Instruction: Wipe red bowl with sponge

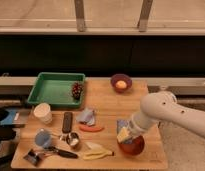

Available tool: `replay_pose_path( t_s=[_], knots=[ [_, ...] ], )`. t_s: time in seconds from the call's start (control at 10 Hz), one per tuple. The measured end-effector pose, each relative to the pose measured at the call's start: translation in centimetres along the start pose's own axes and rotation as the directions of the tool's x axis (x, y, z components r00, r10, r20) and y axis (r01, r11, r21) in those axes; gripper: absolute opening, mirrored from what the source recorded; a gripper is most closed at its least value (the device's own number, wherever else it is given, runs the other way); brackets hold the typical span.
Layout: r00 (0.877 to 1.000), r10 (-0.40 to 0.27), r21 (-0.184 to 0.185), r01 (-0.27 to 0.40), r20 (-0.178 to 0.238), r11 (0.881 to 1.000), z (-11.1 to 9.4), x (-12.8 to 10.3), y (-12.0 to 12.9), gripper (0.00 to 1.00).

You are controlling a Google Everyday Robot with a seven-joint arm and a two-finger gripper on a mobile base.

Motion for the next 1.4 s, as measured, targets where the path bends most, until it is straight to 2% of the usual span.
replay_pose_path(
  t_s=[0.3, 0.5, 0.7, 0.9, 1.4],
  knots=[
    [1.000, 0.000, 0.000, 0.000, -0.001, 1.000, 0.0, 0.0, 0.0, 0.00],
    [1.000, 0.010, 0.019, -0.009, -0.013, 1.000, 0.2, -0.1, -0.1, 0.00],
    [0.998, 0.040, 0.044, -0.038, -0.050, 0.998, 2.0, 0.0, -1.0, 0.00],
    [0.995, 0.074, 0.051, -0.071, -0.071, 0.996, 3.2, 0.6, -2.2, 0.00],
    [0.990, 0.123, 0.081, -0.118, -0.067, 0.990, 2.8, 0.9, -3.7, 0.00]
  ],
)
